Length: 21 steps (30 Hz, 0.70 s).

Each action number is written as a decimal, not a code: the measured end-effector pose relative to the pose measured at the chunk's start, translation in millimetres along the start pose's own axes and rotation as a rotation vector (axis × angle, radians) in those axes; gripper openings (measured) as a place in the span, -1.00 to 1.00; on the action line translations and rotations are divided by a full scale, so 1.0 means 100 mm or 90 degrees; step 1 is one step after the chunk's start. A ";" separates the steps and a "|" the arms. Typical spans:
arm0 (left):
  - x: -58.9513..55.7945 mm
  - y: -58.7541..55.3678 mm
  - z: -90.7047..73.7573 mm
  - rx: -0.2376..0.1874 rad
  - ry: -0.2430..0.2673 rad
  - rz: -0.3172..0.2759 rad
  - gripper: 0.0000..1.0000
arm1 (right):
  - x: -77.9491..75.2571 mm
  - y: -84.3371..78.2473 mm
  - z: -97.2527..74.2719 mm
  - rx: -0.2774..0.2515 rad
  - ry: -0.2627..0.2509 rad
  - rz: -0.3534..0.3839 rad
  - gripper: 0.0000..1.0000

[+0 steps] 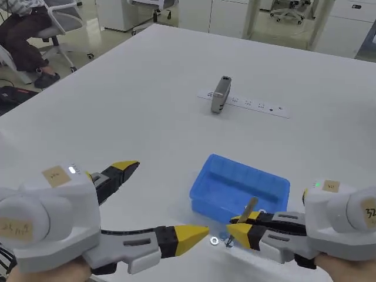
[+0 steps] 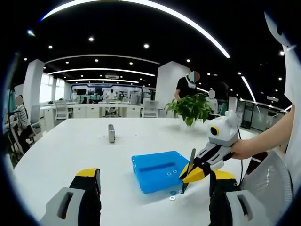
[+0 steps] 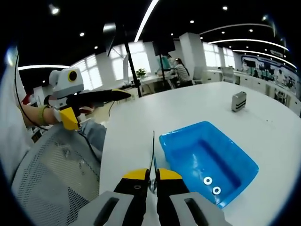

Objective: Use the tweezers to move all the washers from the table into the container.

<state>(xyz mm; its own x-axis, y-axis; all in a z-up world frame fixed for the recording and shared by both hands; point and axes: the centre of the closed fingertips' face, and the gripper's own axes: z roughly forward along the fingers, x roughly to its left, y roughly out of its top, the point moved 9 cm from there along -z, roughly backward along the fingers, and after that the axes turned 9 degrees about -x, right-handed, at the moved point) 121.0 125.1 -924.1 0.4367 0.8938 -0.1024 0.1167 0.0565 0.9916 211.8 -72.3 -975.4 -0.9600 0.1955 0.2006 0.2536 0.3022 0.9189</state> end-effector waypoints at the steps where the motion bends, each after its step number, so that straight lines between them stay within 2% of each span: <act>1: 0.00 0.00 0.00 -0.002 0.000 -0.002 0.97 | 0.00 0.02 0.00 -0.003 0.003 0.001 -0.95; 8: 0.00 0.01 0.00 -0.003 0.001 -0.003 0.97 | 0.02 0.10 -0.03 -0.023 0.007 0.017 -0.95; 21: 0.01 0.01 0.00 -0.004 0.002 -0.002 0.97 | -0.02 0.21 -0.08 -0.036 0.003 0.052 -0.94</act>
<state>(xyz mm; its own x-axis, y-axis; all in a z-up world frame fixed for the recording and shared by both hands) 121.4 126.1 -923.5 0.4338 0.8948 -0.1053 0.1128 0.0620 0.9917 217.6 -74.1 -953.5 -0.9371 0.2124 0.2769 0.3237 0.2328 0.9171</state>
